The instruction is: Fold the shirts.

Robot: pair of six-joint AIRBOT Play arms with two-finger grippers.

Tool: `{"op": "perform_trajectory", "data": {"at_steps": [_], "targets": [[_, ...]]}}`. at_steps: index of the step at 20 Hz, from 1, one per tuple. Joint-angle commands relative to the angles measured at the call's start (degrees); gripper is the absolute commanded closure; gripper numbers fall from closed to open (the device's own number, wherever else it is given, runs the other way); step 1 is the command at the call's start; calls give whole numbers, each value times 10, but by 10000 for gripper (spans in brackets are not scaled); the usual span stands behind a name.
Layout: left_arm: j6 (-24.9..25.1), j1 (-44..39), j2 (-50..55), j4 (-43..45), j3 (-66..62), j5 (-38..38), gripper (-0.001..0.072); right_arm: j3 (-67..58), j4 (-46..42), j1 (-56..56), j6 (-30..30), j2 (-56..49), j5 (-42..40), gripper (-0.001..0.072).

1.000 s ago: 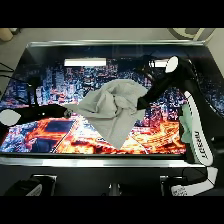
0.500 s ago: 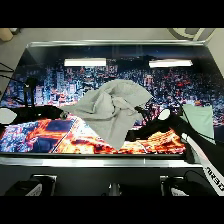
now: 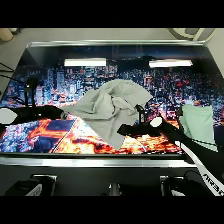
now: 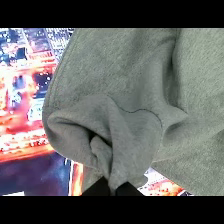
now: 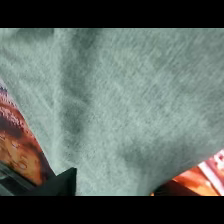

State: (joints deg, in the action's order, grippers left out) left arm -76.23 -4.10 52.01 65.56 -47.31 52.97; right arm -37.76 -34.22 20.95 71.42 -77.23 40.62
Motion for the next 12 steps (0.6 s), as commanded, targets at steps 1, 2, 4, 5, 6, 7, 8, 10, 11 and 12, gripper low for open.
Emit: {"op": "perform_trajectory", "data": {"at_steps": [1, 2, 4, 5, 6, 7, 8, 10, 11, 12], "targets": [[0, 0, 0, -1, -1, -1, 681, -2, 40, 4, -34, 2, -8, 626], [0, 0, 0, -2, -1, -1, 682, -2, 41, 2, -38, 3, -1, 693], [0, 0, -3, -1, -3, 0, 682, -21, 28, 2, -91, 17, 22, 695], [0, 2, -10, 1, -14, 6, 682, -47, -3, 2, -114, 36, 40, 695], [0, 7, -20, 3, -36, 16, 682, -83, -53, 2, -123, 60, 61, 695], [0, 14, -36, 7, -75, 30, 682, -132, -102, 2, -147, 92, 86, 695], [2, 23, -53, 7, -123, 43, 682, -198, -153, 2, -175, 132, 113, 695], [4, 41, -93, 7, -256, 48, 682, -358, -283, 2, -174, 220, 137, 695], [4, 51, -113, 7, -338, 40, 682, -435, -347, 2, -157, 261, 131, 695], [4, 61, -129, 7, -423, 23, 682, -512, -412, 2, -124, 302, 112, 694]]}}
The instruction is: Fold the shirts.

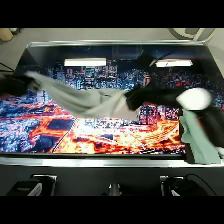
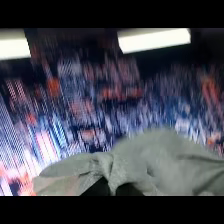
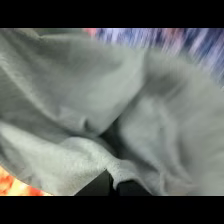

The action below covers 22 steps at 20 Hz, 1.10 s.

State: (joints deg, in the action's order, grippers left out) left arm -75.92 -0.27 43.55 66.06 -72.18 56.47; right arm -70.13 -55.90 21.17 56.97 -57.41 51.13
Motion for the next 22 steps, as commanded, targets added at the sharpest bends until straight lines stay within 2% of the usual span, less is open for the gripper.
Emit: {"op": "perform_trajectory", "data": {"at_steps": [1, 2, 4, 5, 8, 11, 14, 17, 19, 22], "targets": [[-7, 29, -56, 2, -250, -37, 682, -248, -241, 0, 63, 137, -17, 695], [-34, 30, -65, -2, -321, -76, 682, -295, -266, 0, 102, 166, -42, 695], [-42, 28, -72, -52, -414, -140, 682, -341, -270, 0, 135, 210, -71, 695], [-42, 28, -72, -66, -441, -142, 682, -342, -271, 0, 145, 222, -64, 695], [-42, 28, -68, -70, -448, -116, 682, -342, -287, 0, 174, 216, 23, 694], [-42, 28, -57, -5, -418, -74, 682, -342, -330, 0, 217, 188, 116, 694], [-42, 28, -32, 75, -378, -43, 682, -341, -381, 0, 217, 136, 225, 693], [-24, 28, 9, 92, -316, -35, 682, -337, -452, 0, 182, 47, 313, 693], [0, 28, 50, 92, -262, -36, 682, -309, -491, 0, 171, -24, 283, 693], [25, 28, 134, 92, -179, -74, 682, -251, -501, 0, 193, -142, 179, 693]]}}
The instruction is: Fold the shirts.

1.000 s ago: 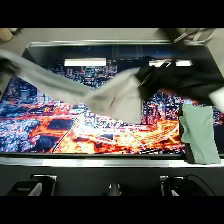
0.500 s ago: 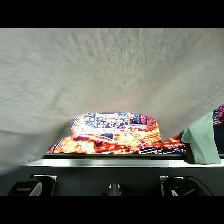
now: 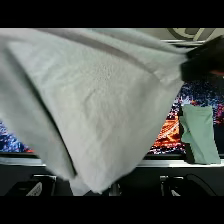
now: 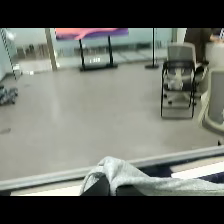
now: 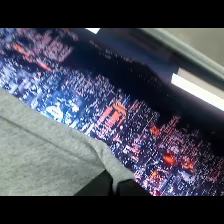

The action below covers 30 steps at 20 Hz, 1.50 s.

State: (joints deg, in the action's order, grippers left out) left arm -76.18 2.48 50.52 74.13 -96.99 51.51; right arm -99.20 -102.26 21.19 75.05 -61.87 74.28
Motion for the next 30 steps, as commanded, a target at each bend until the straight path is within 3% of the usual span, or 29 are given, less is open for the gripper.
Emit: {"op": "perform_trajectory", "data": {"at_steps": [1, 3, 6, 10, 11, 12, 13, 14, 15, 18, 21, 25, 30], "targets": [[28, 0, 97, 11, 90, -41, 682, 50, -38, 0, 36, -138, -80, 693], [27, 0, 172, 11, 112, -59, 682, 52, -36, 0, 77, -226, -121, 692], [27, -8, 276, -9, 113, -15, 681, 52, 5, 0, 138, -314, -96, 691], [27, -40, 374, -38, 113, 97, 681, 52, 60, 0, 141, -362, -102, 690], [27, -45, 386, -38, 113, 120, 680, 50, 56, -2, 141, -361, -113, 657], [25, -45, 391, -38, 113, 137, 626, 42, 54, -8, 139, -356, -113, 526], [16, -39, 391, -27, 108, 159, 447, 30, 59, -24, 123, -346, -108, 333], [-7, -27, 389, -5, 94, 194, 243, 17, 63, -44, 91, -332, -96, 316], [-28, -7, 385, 12, 78, 236, 188, 10, 63, -72, 52, -311, -81, 296], [-86, 73, 334, 11, 106, 296, 193, 10, 128, -190, -52, -266, 30, 295], [-60, 135, 240, -33, 296, 304, 196, 68, 294, -297, -141, -267, 143, 296], [20, 177, 125, -122, 603, 244, 228, 213, 350, -316, -186, -267, 165, 296], [30, 178, 113, -147, 704, 155, 227, 289, 358, -313, -208, -267, 130, 294]]}}
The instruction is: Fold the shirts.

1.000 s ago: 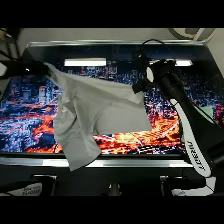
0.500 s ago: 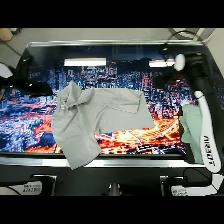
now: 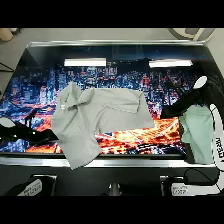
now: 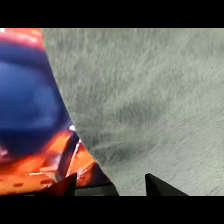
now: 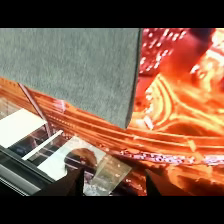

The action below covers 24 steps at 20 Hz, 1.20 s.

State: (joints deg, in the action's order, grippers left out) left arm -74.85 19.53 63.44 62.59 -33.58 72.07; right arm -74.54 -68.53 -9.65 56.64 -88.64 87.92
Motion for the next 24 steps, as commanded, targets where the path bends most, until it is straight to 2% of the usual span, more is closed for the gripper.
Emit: {"op": "perform_trajectory", "data": {"at_steps": [1, 4, 5, 6, 7, 8, 9, 10, 11, 14, 19, 20, 22, 24], "targets": [[16, 7, -16, -42, 69, -66, 228, 43, 20, -4, -25, 1, -16, 293], [16, 7, -16, -75, 69, -115, 229, 43, 19, -4, -24, 0, -53, 284], [16, 7, -16, -80, 69, -124, 254, 43, 18, -4, -24, -2, -64, 281], [16, 7, -14, -80, 69, -132, 315, 43, 19, -4, -23, -5, -75, 225], [14, 5, -13, -80, 69, -139, 368, 43, 19, -4, -23, -11, -84, 139], [14, 0, -13, -87, 69, -144, 456, 43, 19, -4, -21, -20, -89, 141], [14, -4, -13, -91, 69, -147, 488, 43, 20, -4, -13, -31, -91, 142], [14, -9, -14, -93, 69, -147, 620, 43, 29, -4, -9, -44, -90, 144], [16, -15, -14, -93, 68, -148, 681, 43, 47, -4, -9, -57, -89, 147], [16, -25, -18, -93, 62, -147, 682, 48, 108, -4, -10, -92, -85, 164], [16, -25, -34, -93, 37, -147, 681, 68, 118, 16, -10, -114, -91, 186], [16, -25, -37, -93, 29, -145, 681, 68, 118, 31, -10, -115, -107, 275], [16, -24, -41, -92, 2, -134, 682, 61, 118, 50, 1, -113, -138, 688], [26, -19, -48, -91, -60, -101, 682, 26, 118, 50, -5, -93, -115, 693]]}}
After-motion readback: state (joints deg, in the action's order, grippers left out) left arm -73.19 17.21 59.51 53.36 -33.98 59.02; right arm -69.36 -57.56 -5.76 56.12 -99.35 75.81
